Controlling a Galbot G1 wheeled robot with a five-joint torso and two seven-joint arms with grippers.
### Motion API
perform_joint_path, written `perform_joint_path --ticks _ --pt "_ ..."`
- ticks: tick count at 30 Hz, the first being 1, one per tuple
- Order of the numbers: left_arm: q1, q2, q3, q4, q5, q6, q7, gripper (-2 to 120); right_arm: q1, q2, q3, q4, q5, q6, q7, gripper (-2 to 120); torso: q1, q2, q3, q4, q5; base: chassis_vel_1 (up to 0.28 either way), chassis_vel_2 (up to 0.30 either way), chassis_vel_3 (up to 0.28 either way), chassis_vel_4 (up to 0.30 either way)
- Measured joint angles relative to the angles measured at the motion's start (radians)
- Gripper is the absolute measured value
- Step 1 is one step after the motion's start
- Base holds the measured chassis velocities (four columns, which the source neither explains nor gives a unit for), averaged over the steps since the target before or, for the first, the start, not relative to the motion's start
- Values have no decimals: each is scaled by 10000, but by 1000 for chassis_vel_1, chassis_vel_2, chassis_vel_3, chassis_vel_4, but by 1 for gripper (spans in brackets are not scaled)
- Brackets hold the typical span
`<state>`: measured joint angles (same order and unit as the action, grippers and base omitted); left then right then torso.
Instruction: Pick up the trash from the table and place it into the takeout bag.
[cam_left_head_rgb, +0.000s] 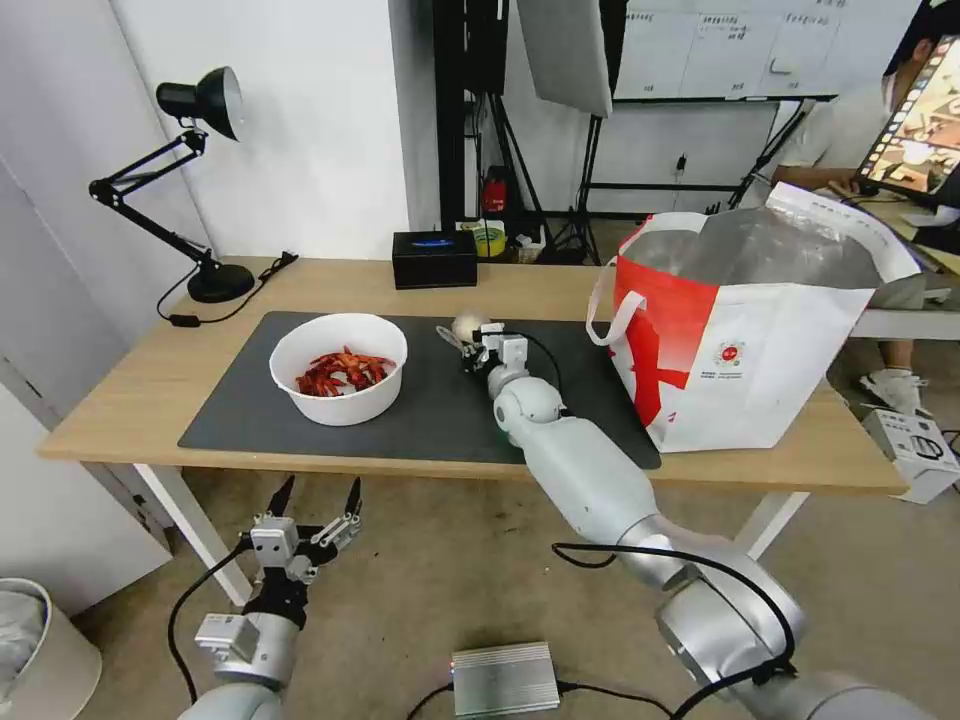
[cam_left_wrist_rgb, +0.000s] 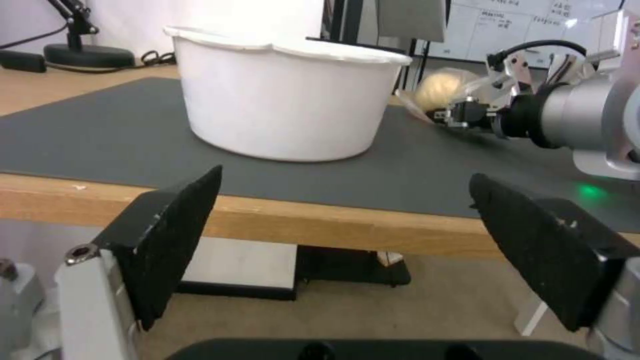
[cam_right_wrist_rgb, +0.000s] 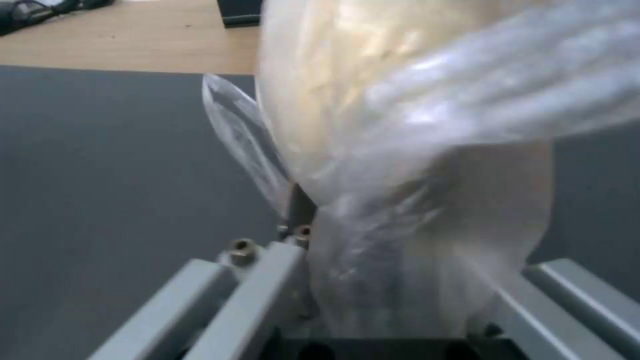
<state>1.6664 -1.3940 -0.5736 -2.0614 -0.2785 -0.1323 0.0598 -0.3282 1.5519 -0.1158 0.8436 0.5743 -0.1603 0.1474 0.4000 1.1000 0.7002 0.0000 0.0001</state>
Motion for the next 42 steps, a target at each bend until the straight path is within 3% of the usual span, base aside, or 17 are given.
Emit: perform_joint_path --ticks 1,6,21,30,42 --pt "6 -23 -5 -14 4 -8 0 100 -78 -75 -37 340 39 60 110 0 0 0 -1 1 0 0 0 0 0" --pt "-39 -76 -2 16 12 -19 0 100 -309 -455 -175 1136 203 37 318 0 0 0 -1 1 0 0 0 0 0" --pt "-72 26 -25 32 -48 -70 0 100 -1123 -2638 -666 4678 147 59 593 0 0 0 -2 0 0 0 0 0 0" --pt "-152 13 73 -24 -122 -76 -2 100 -2390 -3462 27 6517 -386 870 195 0 0 0 -3 -2 0 0 0 0 0" --pt "-62 0 157 51 -33 -196 10 100 -5179 -4383 1762 8790 -1729 2395 -542 0 0 0 -3 -1 2 0 0 0 0"
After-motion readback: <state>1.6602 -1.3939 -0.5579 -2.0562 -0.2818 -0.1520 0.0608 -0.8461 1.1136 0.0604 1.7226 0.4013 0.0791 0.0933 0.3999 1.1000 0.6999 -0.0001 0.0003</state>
